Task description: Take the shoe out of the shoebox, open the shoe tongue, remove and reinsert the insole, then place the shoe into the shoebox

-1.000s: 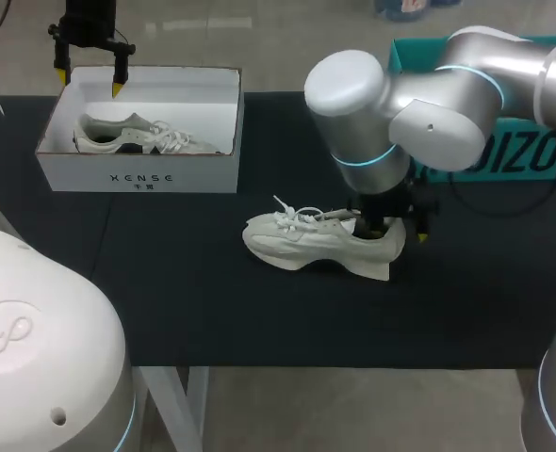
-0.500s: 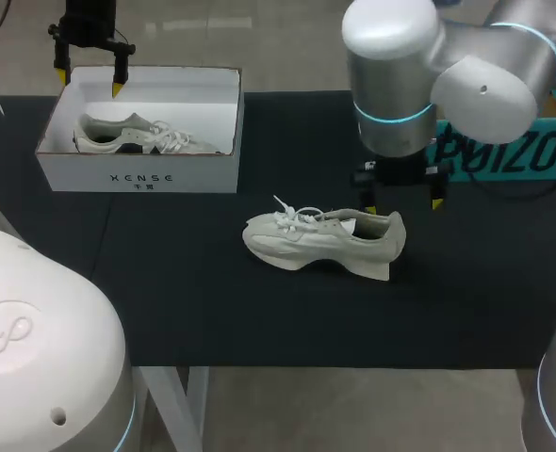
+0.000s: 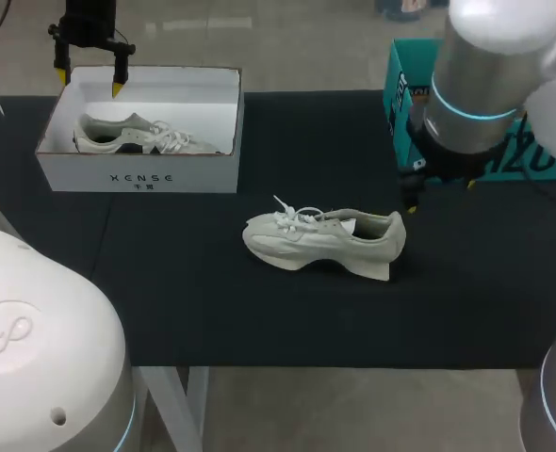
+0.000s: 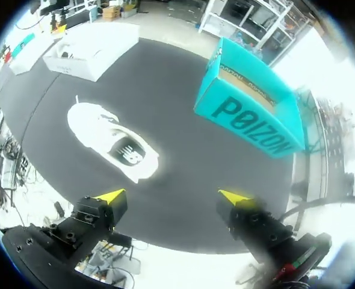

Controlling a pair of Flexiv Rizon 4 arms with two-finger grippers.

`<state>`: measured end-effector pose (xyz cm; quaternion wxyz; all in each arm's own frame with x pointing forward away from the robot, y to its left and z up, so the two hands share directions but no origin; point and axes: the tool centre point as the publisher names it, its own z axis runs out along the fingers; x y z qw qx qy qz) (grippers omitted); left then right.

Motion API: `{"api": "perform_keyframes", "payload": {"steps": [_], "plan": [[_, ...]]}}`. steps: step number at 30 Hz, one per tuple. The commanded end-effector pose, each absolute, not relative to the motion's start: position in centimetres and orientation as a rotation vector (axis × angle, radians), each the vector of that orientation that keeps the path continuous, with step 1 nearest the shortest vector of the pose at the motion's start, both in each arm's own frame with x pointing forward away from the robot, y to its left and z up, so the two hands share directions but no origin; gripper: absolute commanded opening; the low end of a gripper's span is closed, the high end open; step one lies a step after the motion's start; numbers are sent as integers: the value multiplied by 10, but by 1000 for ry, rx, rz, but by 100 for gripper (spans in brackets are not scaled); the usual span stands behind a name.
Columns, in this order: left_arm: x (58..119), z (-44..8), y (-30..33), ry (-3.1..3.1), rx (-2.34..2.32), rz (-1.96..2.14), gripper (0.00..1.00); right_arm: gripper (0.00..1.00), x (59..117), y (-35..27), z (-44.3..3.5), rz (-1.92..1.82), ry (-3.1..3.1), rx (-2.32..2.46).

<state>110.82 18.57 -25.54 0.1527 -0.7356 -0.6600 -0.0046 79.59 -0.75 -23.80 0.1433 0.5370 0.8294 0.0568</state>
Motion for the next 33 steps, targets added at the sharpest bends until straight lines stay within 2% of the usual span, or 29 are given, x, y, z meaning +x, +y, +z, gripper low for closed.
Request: {"api": "perform_keyframes", "payload": {"steps": [1, 10, 14, 20, 21, 33], "plan": [[1110, -255, 186, -1891, -2109, -11, 100, 100, 791, -20, -240, 644, 2772, 1084], [1110, -255, 186, -1891, -2109, -11, 100, 100, 791, -20, -240, 644, 2772, 1084], [1110, -255, 186, -1891, -2109, -11, 100, 100, 799, -33, -238, 638, 2711, 839], [1110, -255, 186, -1891, -2109, -11, 100, 100, 808, -34, -237, 953, 2669, 529], [1110, -255, 186, -1891, -2109, -11, 100, 100, 811, -33, -240, 868, 2741, 521], [1110, -255, 186, -1891, -2109, -11, 100, 100, 811, -33, -240, 868, 2741, 521]]}}
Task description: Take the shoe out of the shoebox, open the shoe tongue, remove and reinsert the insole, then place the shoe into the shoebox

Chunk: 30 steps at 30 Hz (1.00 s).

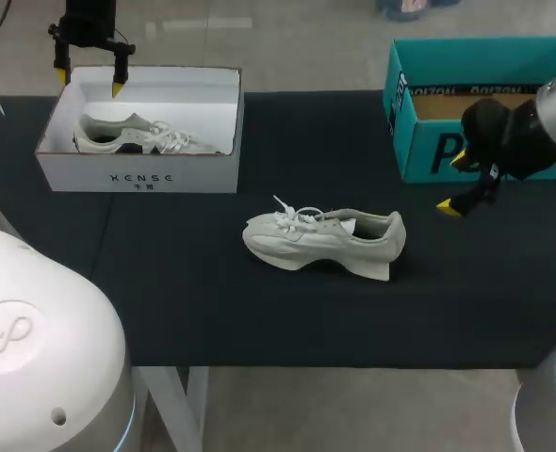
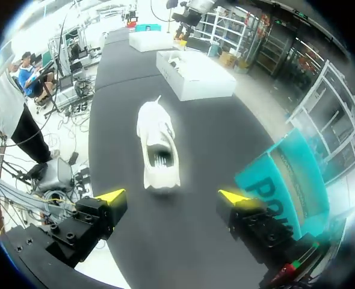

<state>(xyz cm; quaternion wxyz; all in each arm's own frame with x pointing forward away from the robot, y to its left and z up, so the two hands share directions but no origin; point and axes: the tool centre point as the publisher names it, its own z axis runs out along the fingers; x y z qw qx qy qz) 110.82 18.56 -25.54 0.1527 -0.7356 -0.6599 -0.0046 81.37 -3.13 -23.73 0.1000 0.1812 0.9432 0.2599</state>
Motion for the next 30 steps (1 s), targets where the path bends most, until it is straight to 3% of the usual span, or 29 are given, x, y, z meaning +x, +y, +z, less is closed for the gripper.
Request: {"api": "perform_keyframes", "payload": {"steps": [1, 30], "plan": [[1110, -255, 186, -1891, -2109, -11, 100, 100, 813, -33, -247, 911, 2702, 492], [1110, -255, 186, -1891, -2109, -11, 100, 100, 839, 3, -385, 1319, 2530, 531]]}}
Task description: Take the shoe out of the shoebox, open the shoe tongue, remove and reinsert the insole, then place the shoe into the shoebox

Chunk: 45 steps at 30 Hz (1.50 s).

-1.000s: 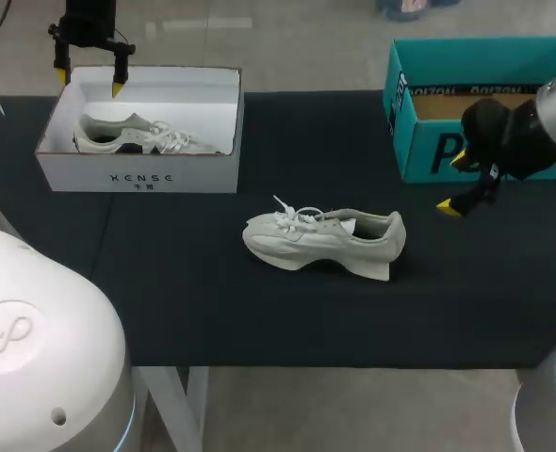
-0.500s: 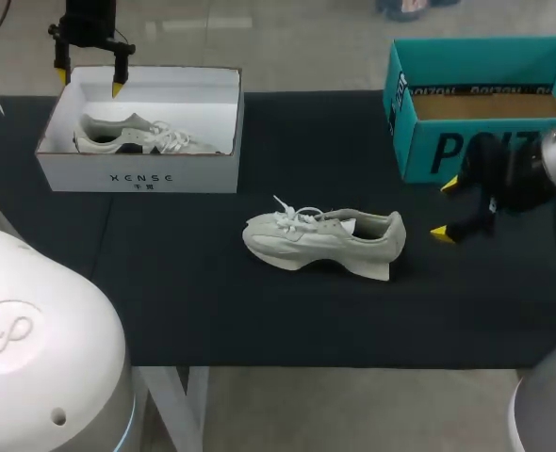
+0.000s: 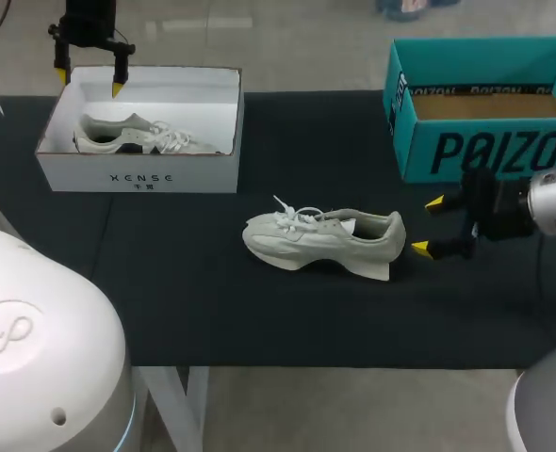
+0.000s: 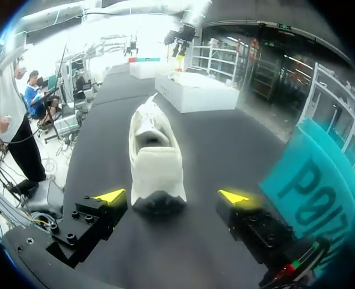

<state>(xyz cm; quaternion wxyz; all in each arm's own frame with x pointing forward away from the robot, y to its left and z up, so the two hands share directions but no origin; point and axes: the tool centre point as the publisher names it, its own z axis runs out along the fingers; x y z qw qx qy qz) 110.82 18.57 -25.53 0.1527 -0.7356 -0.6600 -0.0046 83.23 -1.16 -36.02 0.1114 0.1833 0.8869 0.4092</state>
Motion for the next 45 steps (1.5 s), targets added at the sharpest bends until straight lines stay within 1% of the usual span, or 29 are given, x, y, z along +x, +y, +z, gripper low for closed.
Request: {"api": "perform_keyframes", "payload": {"steps": [1, 21, 32, 33, 34, 35, 36, 45], "plan": [[1110, -255, 186, -1891, -2109, -11, 100, 100, 840, 5, -387, 1332, 2523, 529], [1110, -255, 186, -1891, -2109, -11, 100, 100, 848, 41, -417, 1377, 2574, 493], [1110, -255, 186, -1891, -2109, -11, 100, 100, 853, 49, -424, 1367, 2630, 436], [1110, -255, 186, -1891, -2109, -11, 100, 86, 853, 49, -424, 1360, 2641, 426], [1110, -255, 186, -1891, -2109, -11, 100, 40, 854, 49, -424, 1353, 2650, 414], [1110, -255, 186, -1891, -2109, -11, 100, 22, 855, 49, -424, 1352, 2659, 401], [1110, -255, 186, -1891, -2109, -11, 100, 1, 855, 49, -424, 1345, 2669, 385], [1110, -255, 186, -1891, -2109, -11, 100, 0, 864, 42, -416, 1325, 2782, 171]]}}
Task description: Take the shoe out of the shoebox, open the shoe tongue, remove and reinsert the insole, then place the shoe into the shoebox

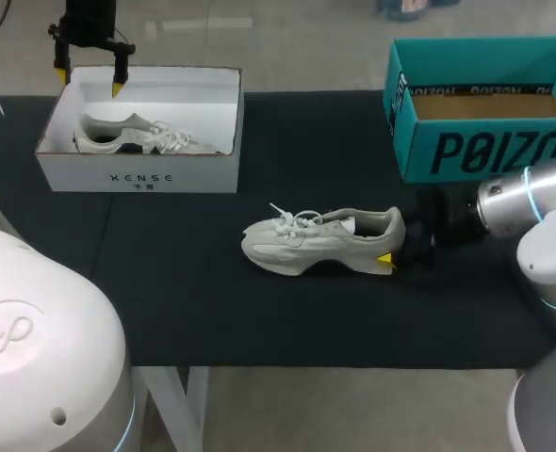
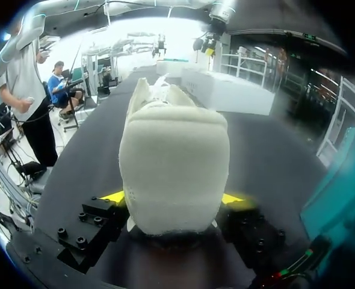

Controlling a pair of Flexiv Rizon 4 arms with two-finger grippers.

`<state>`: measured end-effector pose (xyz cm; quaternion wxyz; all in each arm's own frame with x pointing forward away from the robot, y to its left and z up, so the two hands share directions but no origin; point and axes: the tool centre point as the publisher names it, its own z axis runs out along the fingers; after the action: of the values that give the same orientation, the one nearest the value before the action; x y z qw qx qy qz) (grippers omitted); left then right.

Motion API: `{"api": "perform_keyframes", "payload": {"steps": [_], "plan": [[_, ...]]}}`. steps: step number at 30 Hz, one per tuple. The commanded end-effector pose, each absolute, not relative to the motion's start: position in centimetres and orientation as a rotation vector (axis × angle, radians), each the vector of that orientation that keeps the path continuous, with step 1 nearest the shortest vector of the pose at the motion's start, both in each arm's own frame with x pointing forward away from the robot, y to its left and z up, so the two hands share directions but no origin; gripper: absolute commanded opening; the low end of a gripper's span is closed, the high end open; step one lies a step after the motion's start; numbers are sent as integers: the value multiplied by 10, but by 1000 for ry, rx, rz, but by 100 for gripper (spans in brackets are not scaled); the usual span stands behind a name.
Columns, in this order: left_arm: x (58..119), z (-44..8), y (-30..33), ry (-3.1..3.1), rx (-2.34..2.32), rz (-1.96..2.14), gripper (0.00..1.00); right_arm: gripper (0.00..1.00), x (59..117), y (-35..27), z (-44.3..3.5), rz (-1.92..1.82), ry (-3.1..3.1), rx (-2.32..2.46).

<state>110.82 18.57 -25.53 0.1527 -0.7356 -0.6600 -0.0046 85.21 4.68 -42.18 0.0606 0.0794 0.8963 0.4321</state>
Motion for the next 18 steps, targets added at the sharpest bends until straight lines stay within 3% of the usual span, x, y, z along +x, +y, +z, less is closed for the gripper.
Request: {"api": "perform_keyframes", "payload": {"steps": [1, 18], "plan": [[1110, -255, 186, -1891, -2109, -11, 100, 0, 867, 41, -416, 1305, 2794, 146], [1110, -255, 186, -1891, -2109, -11, 100, 0, 883, 41, -425, 1282, 2827, 113]]}}
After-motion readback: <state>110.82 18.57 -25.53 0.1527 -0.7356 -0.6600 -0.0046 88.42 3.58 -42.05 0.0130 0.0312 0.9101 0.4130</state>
